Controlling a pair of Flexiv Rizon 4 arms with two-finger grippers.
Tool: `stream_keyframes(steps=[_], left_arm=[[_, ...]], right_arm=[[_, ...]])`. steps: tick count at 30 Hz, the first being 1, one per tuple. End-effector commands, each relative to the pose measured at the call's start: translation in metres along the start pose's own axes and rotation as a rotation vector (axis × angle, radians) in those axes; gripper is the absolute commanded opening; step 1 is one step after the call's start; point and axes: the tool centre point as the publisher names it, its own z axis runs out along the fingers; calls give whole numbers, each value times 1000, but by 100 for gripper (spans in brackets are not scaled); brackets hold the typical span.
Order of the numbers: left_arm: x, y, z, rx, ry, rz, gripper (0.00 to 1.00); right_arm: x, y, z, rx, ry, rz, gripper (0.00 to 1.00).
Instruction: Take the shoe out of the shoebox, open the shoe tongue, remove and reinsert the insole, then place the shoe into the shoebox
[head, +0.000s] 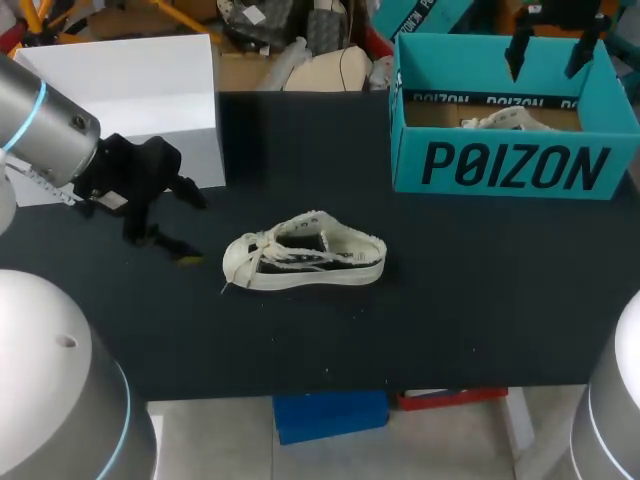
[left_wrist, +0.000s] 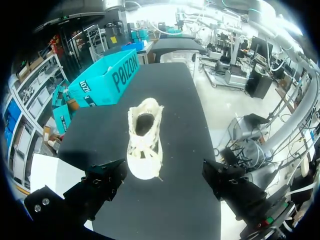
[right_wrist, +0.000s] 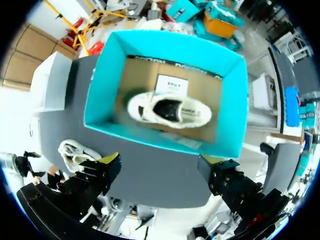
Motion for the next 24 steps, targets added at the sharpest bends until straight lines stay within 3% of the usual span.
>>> stream_keyframes(steps=[1, 4, 23, 24], left_arm=[[1, 1, 0, 1, -2, 2, 100], [1, 1, 0, 1, -2, 2, 100], [1, 1, 0, 1, -2, 2, 100], [1, 1, 0, 1, -2, 2, 100]], right_arm=[[93, -49, -9, -135, 25, -287, 100], [149, -88, 6, -149, 102, -477, 100], [149, -88, 6, -149, 102, -477, 100], [161, -87, 12, -154, 99, -556, 100]])
